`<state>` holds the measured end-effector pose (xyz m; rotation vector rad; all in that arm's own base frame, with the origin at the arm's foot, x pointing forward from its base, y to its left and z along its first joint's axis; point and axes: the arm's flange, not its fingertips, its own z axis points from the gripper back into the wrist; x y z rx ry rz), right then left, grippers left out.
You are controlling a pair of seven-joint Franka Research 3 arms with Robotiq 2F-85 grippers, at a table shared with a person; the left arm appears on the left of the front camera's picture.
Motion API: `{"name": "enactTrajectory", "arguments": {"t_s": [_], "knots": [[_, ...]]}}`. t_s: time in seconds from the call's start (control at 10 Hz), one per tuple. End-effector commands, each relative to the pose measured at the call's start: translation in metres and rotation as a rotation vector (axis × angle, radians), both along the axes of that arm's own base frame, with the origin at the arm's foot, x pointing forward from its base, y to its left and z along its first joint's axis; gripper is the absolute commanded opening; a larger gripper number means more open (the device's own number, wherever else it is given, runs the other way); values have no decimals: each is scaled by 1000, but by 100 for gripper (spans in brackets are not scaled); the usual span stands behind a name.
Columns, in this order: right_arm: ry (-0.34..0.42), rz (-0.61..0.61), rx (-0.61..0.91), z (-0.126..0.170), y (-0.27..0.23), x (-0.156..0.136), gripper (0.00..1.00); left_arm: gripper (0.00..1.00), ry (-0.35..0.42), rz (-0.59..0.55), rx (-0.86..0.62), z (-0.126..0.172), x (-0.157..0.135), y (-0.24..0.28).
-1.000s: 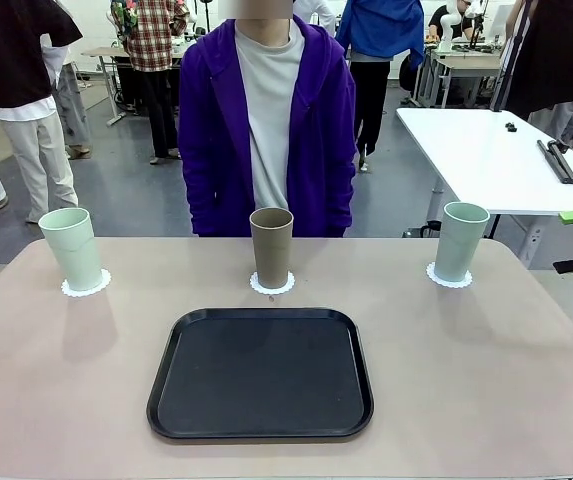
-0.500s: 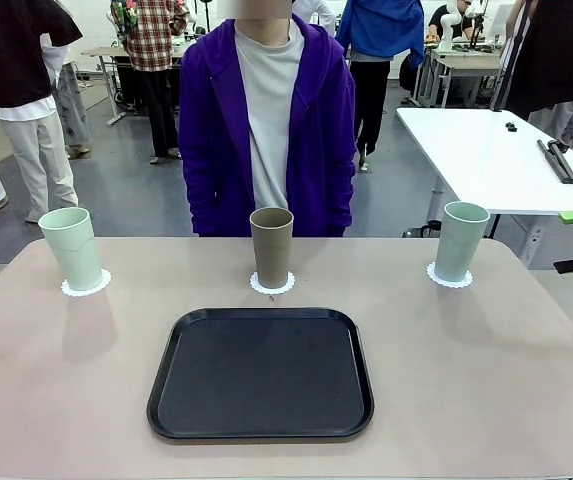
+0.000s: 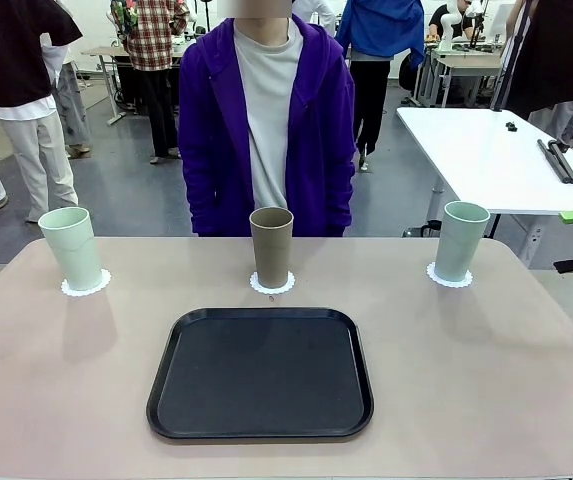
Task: Place coasters on the table and set cups on them.
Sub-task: Take one Reusable plastic cup from the Flat Tray and place it on a coaster set by the human.
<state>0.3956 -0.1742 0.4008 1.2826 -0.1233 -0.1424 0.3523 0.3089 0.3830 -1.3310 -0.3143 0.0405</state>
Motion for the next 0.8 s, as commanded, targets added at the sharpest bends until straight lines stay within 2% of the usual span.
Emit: {"name": "enactTrajectory", "arguments": {"t_s": [0.0,0.7], "knots": [[2,-6,1,1,1,-1,100,100,-5,6,-12,2,-1,0],[2,-6,1,1,1,-1,100,100,-5,6,-12,2,-1,0]]}}
